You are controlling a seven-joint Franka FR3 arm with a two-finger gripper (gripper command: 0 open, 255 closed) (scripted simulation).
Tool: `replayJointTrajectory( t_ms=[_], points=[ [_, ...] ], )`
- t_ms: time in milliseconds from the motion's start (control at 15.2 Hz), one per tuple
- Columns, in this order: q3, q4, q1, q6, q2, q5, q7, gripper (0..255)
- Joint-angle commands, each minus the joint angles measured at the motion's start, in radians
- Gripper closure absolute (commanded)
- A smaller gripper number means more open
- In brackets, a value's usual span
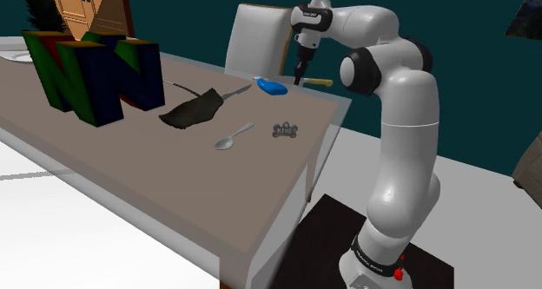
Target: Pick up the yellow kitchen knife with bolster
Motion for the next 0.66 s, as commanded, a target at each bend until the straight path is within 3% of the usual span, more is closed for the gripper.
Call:
replayJointTrajectory(
  t_ms=[0,462,594],
  points=[
    [0.000,0.046,-0.010,-0.036,0.011,0.005,0.002,255],
    [0.003,0.226,-0.054,-0.163,0.065,0.033,0.009,255],
    [0.003,0.230,-0.056,-0.166,0.066,0.034,0.009,255]
  ],
)
